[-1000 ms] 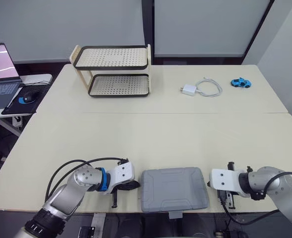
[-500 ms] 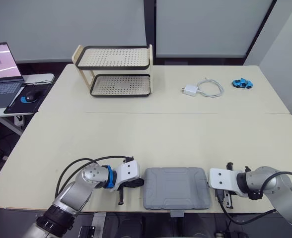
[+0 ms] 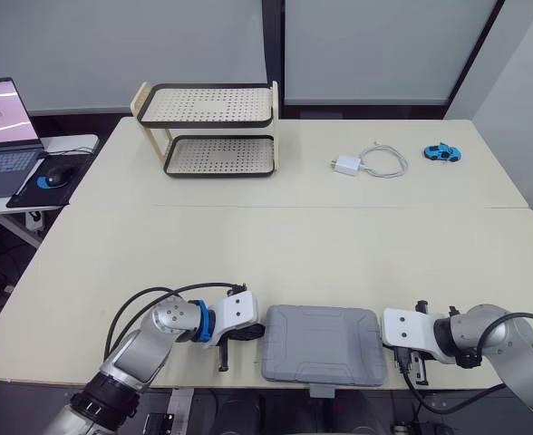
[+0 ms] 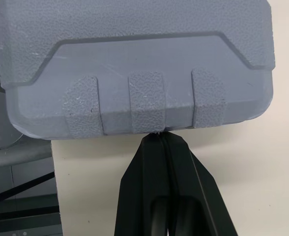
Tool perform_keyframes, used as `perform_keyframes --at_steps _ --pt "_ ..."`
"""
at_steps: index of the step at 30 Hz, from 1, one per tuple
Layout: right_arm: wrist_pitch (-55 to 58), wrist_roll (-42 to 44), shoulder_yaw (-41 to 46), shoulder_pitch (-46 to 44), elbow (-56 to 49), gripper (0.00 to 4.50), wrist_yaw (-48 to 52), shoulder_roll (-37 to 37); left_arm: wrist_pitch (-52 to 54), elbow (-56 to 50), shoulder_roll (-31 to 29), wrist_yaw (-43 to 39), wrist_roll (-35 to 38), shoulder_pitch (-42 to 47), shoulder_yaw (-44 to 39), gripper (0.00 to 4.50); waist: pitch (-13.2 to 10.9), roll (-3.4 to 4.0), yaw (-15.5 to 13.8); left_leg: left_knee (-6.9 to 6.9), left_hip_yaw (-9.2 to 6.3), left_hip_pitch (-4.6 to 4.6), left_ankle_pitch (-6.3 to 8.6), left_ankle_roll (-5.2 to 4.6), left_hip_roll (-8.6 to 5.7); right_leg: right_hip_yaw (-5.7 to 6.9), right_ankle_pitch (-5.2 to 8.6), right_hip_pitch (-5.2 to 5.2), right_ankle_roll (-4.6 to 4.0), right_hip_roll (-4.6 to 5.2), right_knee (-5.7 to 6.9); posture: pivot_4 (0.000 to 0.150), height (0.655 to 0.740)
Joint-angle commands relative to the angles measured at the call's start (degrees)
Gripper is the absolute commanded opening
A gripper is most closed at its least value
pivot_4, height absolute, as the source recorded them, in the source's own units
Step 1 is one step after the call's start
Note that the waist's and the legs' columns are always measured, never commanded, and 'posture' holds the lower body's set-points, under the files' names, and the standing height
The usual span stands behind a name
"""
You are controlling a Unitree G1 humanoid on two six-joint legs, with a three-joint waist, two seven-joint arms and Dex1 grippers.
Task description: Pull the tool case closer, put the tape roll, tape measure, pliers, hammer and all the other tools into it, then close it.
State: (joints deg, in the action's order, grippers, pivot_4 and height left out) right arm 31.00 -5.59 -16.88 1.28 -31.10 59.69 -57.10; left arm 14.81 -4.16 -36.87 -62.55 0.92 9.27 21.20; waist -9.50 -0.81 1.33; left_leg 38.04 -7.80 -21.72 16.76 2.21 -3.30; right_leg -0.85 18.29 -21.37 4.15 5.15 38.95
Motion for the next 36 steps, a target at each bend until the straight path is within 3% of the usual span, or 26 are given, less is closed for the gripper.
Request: perform_keyframes --at_steps 1,29,33,36 --pt "-1.1 0.6 0.9 -0.5 -1.6 0.04 -0.1 0.1 0.0 -3.8 0.0 -1.7 1.0 0.2 1.3 0.0 0.0 0.0 0.0 0.0 0.0 0.0 0.0 0.0 0.0 0.0 0.0 0.0 0.0 0.0 0.0 0.15 0.7318" --pt "-0.6 0.6 2.4 1.0 -1.1 0.04 -0.2 -1.1 -1.1 -2.2 -1.4 -1.3 0.6 0.4 -0.3 0.0 0.0 0.0 0.1 0.0 0.0 0.0 0.0 0.0 0.0 0.0 0.0 0.0 0.0 0.0 0.01 0.15 0.7318" --pt "-1.9 1.9 6.5 3.1 -1.4 0.04 0.0 -2.8 -1.2 -2.9 -4.6 -1.7 1.8 -1.3 -3.5 0.0 0.0 0.0 0.1 0.01 0.0 0.0 0.0 0.0 0.01 0.0 0.0 -0.01 0.0 0.0 0.01 0.15 0.7318" --pt "-9.3 4.5 15.4 7.8 -1.7 0.04 0.5 -4.2 -0.9 -5.1 -9.5 -3.5 6.0 -4.6 -10.5 0.0 0.0 0.0 0.2 -0.02 -0.01 0.0 0.0 0.0 0.05 0.01 0.0 -0.03 0.0 -0.01 0.02 0.15 0.7318"
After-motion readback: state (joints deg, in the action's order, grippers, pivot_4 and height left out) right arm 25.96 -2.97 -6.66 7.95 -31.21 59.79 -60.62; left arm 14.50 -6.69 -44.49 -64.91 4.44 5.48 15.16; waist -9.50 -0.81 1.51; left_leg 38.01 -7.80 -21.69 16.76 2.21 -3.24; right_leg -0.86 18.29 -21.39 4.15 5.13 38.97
